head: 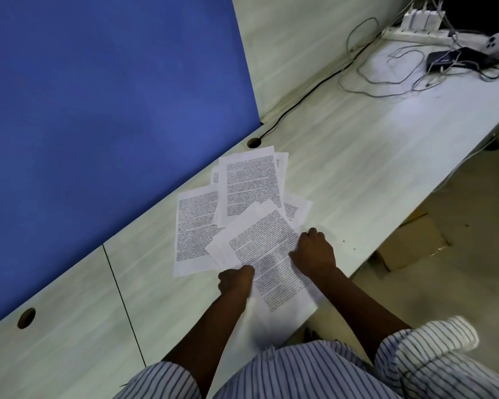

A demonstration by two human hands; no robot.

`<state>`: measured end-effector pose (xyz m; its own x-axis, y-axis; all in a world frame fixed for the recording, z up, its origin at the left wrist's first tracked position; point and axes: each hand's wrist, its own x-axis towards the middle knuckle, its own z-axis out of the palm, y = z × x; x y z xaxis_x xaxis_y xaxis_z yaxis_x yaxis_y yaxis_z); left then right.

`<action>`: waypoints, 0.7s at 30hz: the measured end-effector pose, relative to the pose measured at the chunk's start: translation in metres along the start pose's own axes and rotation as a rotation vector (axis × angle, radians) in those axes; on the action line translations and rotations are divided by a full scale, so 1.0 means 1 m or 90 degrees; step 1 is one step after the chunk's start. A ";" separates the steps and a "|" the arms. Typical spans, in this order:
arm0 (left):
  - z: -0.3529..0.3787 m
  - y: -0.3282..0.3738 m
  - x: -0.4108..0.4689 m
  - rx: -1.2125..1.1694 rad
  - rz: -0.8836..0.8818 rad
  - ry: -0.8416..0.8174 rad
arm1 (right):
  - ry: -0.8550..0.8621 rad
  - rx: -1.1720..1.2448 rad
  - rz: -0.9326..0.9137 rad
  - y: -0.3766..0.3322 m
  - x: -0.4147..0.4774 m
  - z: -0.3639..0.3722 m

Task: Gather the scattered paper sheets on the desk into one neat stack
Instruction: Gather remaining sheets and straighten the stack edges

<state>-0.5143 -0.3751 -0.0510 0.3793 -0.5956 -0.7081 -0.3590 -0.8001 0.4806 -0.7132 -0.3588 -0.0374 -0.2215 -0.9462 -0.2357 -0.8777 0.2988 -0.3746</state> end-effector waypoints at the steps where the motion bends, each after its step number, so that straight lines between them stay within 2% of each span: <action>1: 0.000 0.001 -0.002 0.013 0.007 0.002 | -0.004 0.000 -0.001 0.000 0.000 -0.001; 12: -0.014 0.005 -0.025 -0.156 -0.023 -0.001 | -0.011 -0.019 -0.011 0.002 0.001 -0.005; 16: -0.019 0.005 -0.028 -0.218 -0.028 -0.085 | -0.009 -0.009 -0.006 0.004 0.002 -0.006; 21: -0.024 0.007 -0.038 -0.282 -0.057 -0.246 | -0.012 0.013 -0.002 0.000 -0.005 -0.003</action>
<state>-0.5111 -0.3599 -0.0078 0.0239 -0.5214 -0.8530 0.0811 -0.8494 0.5215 -0.7139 -0.3541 -0.0331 -0.2101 -0.9449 -0.2509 -0.8696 0.2979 -0.3938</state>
